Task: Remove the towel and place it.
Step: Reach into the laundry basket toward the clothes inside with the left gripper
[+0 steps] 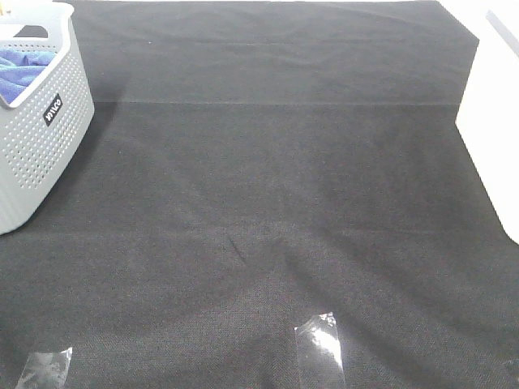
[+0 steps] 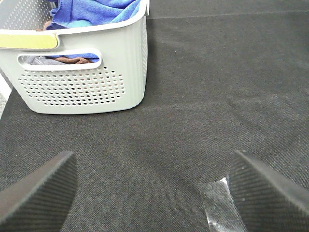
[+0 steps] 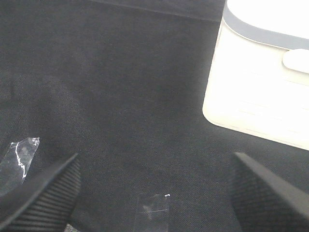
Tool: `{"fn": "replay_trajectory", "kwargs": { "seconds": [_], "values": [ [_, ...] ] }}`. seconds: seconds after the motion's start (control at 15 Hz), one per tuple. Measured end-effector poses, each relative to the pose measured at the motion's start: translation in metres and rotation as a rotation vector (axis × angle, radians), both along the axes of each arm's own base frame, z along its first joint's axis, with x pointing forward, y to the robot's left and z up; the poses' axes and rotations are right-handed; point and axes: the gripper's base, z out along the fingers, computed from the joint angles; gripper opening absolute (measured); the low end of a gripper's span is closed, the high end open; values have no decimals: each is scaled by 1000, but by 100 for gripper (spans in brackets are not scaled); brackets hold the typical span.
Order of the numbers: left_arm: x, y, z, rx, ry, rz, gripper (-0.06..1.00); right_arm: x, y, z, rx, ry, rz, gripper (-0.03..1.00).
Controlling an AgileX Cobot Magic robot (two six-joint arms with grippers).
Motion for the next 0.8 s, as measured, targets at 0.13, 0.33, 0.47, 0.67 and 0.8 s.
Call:
{"fn": "replay_trajectory", "kwargs": {
  "seconds": [0.13, 0.33, 0.47, 0.67, 0.8],
  "values": [
    [0, 0, 0, 2, 0, 2, 80, 0, 0, 0, 0, 0, 0, 78],
    [0, 1, 0, 12, 1, 9, 93, 0, 0, 0, 0, 0, 0, 78],
    [0, 1, 0, 12, 1, 9, 98, 0, 0, 0, 0, 0, 0, 78],
    [0, 1, 0, 12, 1, 9, 99, 0, 0, 0, 0, 0, 0, 78],
    [0, 1, 0, 12, 1, 9, 99, 0, 0, 0, 0, 0, 0, 78]
  ]
}}
